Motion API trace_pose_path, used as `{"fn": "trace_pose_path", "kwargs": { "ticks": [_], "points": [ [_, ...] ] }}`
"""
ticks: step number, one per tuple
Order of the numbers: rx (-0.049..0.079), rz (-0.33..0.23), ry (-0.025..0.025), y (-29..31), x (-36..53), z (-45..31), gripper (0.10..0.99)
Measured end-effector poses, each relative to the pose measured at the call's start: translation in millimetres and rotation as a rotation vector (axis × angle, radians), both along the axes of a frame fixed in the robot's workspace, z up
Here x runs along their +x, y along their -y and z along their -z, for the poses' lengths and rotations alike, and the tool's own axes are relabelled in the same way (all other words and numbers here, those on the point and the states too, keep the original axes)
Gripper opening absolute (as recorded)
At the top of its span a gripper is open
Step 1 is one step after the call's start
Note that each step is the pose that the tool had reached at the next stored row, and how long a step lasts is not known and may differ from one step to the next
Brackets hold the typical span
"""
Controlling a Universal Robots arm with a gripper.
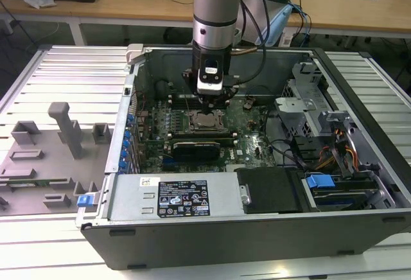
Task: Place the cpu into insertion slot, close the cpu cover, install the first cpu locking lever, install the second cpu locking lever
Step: 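Close the cpu cover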
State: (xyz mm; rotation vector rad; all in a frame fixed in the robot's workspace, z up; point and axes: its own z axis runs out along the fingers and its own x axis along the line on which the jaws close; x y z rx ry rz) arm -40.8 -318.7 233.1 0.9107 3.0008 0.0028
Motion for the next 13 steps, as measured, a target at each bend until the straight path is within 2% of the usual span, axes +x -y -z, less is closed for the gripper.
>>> {"fn": "trace_pose_path", "kwargs": {
  "ticks": [2, 5, 6, 7, 9, 12, 13],
  "points": [
    [0.0, -0.075, 0.0008, 0.0, 0.0, 0.2, 0.106],
    [-0.002, -0.113, 0.0402, 0.0, 0.0, 0.5, 0.106],
    [-0.002, -0.125, 0.048, 0.0, 0.0, 0.6, 0.106],
    [-0.002, -0.141, 0.0498, 0.0, 0.0, 0.7, 0.106],
    [-0.001, -0.184, 0.05, 0.0, 0.0, 0.6, 0.106],
    [-0.005, -0.298, 0.0493, 0.0, 0.0, 0.8, 0.106],
    [-0.006, -0.321, 0.0492, 0.0, 0.0, 0.9, 0.106]
  ]
}}
